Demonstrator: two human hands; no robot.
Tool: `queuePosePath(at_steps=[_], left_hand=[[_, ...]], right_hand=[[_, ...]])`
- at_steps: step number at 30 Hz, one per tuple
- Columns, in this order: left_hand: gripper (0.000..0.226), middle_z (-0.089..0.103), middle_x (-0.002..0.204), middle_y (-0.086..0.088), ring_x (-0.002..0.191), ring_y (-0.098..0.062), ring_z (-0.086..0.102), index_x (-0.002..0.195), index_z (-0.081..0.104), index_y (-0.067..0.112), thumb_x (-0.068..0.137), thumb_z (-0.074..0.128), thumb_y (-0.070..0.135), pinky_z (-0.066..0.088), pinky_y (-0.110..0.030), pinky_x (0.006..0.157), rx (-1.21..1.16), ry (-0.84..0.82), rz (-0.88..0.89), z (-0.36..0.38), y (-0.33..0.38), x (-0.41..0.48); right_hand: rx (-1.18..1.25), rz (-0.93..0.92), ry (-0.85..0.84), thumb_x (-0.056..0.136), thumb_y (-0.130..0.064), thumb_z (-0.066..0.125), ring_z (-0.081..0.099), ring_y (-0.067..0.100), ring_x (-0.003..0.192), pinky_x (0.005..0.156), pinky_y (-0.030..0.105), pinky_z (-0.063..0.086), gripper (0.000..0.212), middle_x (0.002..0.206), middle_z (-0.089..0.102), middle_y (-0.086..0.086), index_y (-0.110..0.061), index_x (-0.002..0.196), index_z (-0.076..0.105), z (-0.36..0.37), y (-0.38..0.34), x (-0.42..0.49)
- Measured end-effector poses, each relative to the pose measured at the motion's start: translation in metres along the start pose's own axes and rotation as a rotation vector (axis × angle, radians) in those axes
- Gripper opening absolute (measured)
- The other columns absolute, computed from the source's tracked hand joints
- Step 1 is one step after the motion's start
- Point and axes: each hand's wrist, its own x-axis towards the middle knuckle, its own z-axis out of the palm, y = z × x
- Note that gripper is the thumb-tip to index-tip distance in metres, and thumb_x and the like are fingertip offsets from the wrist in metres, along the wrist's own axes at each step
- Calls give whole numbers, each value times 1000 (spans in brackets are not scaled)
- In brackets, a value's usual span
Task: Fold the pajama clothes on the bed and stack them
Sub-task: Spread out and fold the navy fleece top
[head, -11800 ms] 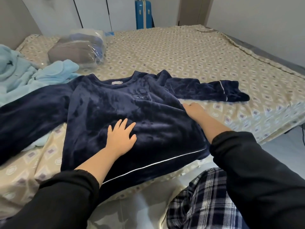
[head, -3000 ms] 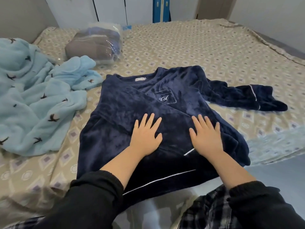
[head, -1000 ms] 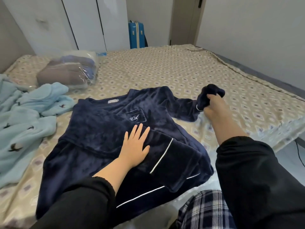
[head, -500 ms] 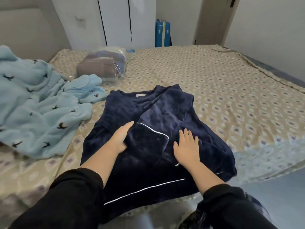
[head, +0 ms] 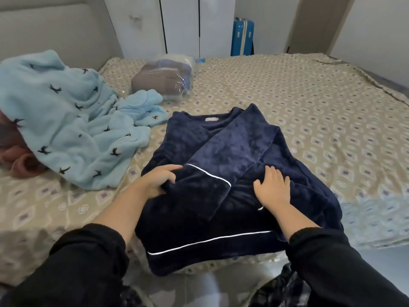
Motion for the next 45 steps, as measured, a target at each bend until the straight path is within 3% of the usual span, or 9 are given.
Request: queuePosePath(at_steps=[4, 13, 19, 22, 25, 28, 32, 37, 45], left_hand=[[74, 70, 110, -11, 79, -16, 70, 130, 54, 12, 61, 38, -11, 55, -22, 60, -466, -216, 84, -23, -1, -14], [47, 47, 124, 2, 97, -11, 53, 132, 51, 27, 87, 63, 16, 53, -24, 49, 333, 173, -35, -28, -9, -17], [47, 60, 123, -4, 105, -14, 61, 132, 56, 21, 89, 61, 4, 56, -26, 67, 61, 31, -11, -30, -16, -24], [40, 69, 117, -3, 97, -14, 69, 123, 63, 21, 90, 54, 0, 56, -27, 70, -128, -146, -47, -44, -11, -36], [34, 63, 114, -11, 70, -21, 72, 122, 55, 18, 91, 51, 6, 56, -28, 56, 439, 30, -146, -50, -7, -43], [34, 62, 117, -13, 91, -31, 66, 123, 54, 15, 89, 47, 18, 52, -35, 72, 1172, 389, 12, -38, -7, -39], [52, 43, 143, -8, 129, -31, 39, 142, 38, 19, 92, 47, 30, 40, -44, 99, 1335, 489, 590, 16, -5, -22], [60, -2, 163, -3, 148, -26, -11, 155, 5, 23, 103, 18, 49, -1, -52, 117, 1532, 37, 399, 75, -13, 13], [58, 0, 163, -1, 149, -23, -6, 154, 1, 29, 102, 19, 47, 2, -48, 119, 1420, 283, 480, 84, -11, 67]], right_hand=[[-56, 12, -5, 94, -35, 36, 12, 22, 147, 120, 45, 5, 65, 159, 18, 8, -11, 152, 18, -2, -1, -3], [-174, 42, -15, 96, -29, 38, 4, 27, 147, 118, 51, 6, 67, 161, 5, 11, -14, 153, 8, -11, -21, -7], [-259, -632, 88, 88, -8, 53, 22, 28, 143, 117, 47, 7, 59, 155, 28, 10, -19, 144, 39, -16, -67, -12], [-72, -676, 236, 79, 5, 51, 59, 32, 102, 114, 41, 17, 25, 97, 65, 11, -5, 96, 67, -24, -77, -15], [-59, -787, 108, 75, 7, 49, 61, 32, 99, 105, 35, 29, 33, 99, 68, 9, -7, 98, 69, -26, -73, -21], [112, -676, -161, 83, 6, 44, 43, 24, 132, 111, 25, 22, 50, 141, 51, 6, -10, 127, 60, -20, -61, -25], [94, -576, 33, 97, -15, 44, 22, 23, 144, 117, 40, 12, 47, 155, 30, 6, -13, 144, 42, -14, -48, -19], [-90, -558, -75, 101, -32, 38, 3, 19, 149, 117, 50, 5, 53, 161, 12, 2, -21, 151, 25, -3, -31, -7], [-286, -233, -109, 101, -42, 28, 14, 26, 147, 117, 49, 12, 57, 159, 19, 8, -20, 153, 18, -12, 14, 29]])
